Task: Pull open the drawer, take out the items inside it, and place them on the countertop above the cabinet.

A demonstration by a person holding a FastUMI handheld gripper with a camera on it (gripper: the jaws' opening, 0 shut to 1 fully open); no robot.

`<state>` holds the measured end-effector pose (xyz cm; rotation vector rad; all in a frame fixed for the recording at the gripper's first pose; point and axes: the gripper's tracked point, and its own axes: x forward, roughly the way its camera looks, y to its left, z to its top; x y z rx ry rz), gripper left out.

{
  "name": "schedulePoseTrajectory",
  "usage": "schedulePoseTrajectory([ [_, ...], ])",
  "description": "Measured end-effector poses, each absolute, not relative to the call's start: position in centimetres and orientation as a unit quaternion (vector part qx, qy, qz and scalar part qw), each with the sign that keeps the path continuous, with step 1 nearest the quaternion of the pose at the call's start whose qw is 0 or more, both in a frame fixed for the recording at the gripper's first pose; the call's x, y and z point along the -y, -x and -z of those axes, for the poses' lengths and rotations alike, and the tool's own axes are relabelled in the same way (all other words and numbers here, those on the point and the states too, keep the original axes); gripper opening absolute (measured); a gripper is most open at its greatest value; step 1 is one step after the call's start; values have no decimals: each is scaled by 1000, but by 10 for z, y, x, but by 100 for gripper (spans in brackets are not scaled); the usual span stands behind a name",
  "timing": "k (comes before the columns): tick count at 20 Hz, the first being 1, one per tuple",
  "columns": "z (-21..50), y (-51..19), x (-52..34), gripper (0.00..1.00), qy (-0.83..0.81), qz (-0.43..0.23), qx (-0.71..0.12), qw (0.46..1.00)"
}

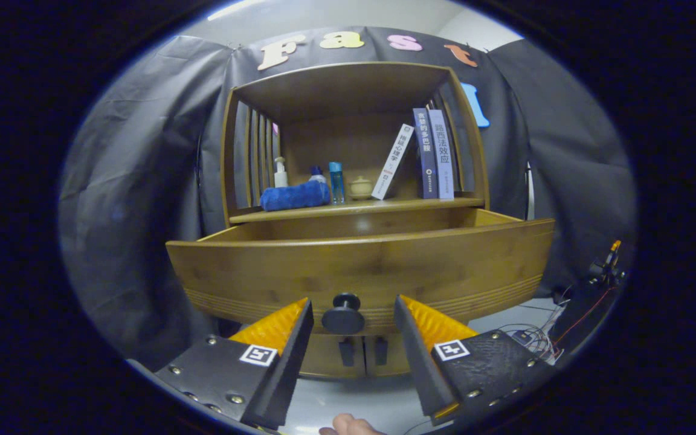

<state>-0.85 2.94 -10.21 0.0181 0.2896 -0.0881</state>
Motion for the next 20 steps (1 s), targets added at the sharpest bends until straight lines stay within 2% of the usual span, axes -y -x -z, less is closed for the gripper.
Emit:
schedulePoseTrajectory([
  [1, 96, 6, -27, 80, -7, 53, -142, 988],
  [9, 55, -1, -23, 79, 4, 87, -121, 989],
  [11, 52, -6, -23, 100, 11, 91, -128, 987],
  [17, 19, -36, -30, 100, 38, 97, -124, 987],
  [20, 20, -63, -38, 100, 36, 85, -148, 985],
])
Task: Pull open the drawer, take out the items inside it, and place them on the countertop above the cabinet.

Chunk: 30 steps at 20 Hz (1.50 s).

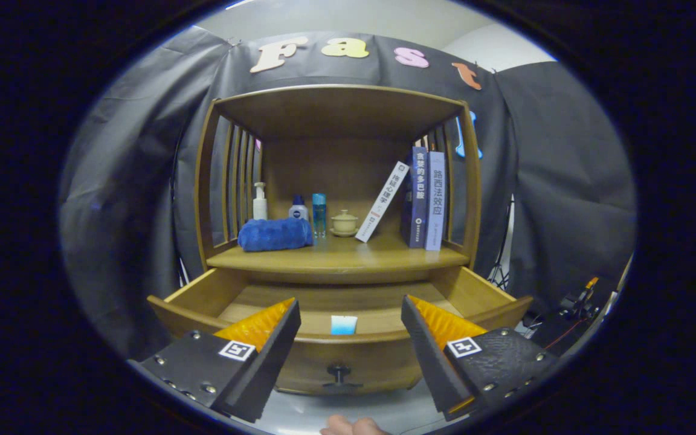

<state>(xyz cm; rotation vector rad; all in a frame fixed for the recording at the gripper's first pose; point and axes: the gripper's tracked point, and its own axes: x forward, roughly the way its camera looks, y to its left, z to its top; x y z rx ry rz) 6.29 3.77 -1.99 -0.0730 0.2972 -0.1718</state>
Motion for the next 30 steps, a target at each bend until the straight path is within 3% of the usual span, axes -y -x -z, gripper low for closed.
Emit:
schedulePoseTrajectory([
  [4, 59, -109, -37, 100, 34, 76, -273, 958],
  [9, 117, -133, -36, 100, -18, 69, -478, 875],
  [15, 169, -141, -17, 99, -2, 117, -593, 796],
  [18, 195, -125, -16, 53, -31, 132, -647, 750],
  [20, 204, -131, -12, 54, -40, 129, -639, 757],
  [21, 205, -133, -12, 43, -39, 119, -642, 757],
  [23, 196, -138, -15, 38, -43, 108, -631, 767],
  [30, 186, -155, -32, 38, -91, 45, -590, 801],
])
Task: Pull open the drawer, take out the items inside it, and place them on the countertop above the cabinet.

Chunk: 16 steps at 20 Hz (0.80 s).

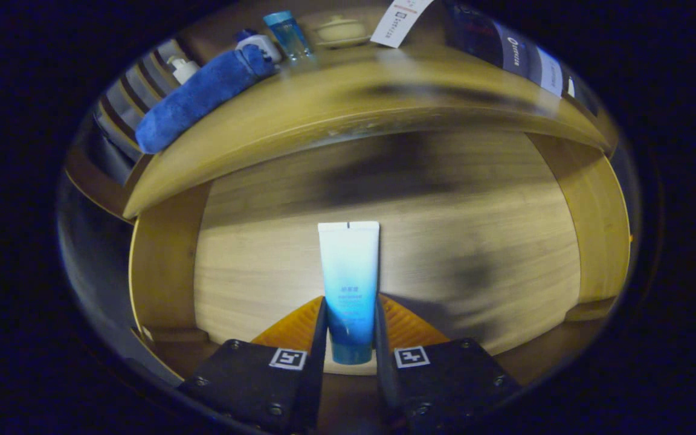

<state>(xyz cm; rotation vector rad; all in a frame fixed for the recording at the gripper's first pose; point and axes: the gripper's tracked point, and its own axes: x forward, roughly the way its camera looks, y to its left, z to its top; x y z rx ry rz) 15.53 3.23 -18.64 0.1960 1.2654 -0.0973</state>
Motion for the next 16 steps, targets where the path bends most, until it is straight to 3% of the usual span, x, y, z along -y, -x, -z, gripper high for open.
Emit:
schedulePoseTrajectory([
  [11, 107, -168, -60, 38, -181, -32, -419, 889],
  [16, 73, -165, -51, 38, -179, -29, -326, 928],
])
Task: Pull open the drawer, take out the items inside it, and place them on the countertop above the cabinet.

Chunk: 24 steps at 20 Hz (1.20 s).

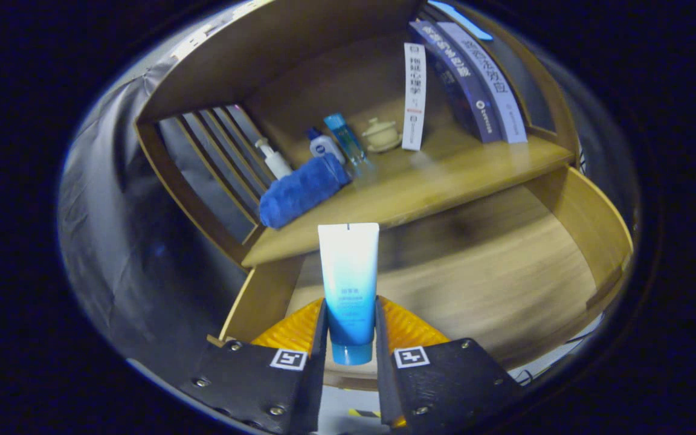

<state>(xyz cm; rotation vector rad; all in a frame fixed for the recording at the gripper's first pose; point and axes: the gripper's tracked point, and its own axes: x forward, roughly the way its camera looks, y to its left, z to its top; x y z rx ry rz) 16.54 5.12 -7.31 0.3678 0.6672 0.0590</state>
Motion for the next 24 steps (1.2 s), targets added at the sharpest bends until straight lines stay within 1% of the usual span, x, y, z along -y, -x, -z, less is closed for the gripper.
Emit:
schedulePoseTrajectory([
  [4, 35, -196, -28, 38, -119, 2, -250, 961],
  [8, 6, -251, -19, 38, -85, 23, -209, 974],
  [11, 10, -291, -15, 38, -67, 39, -211, 974],
  [15, 40, -327, -12, 38, -42, 50, -225, 972],
  [17, 55, -339, -9, 38, -38, 61, -234, 970],
  [20, 62, -354, -7, 38, -39, 72, -225, 971],
  [24, 81, -360, -5, 38, -39, 86, -242, 966],
])
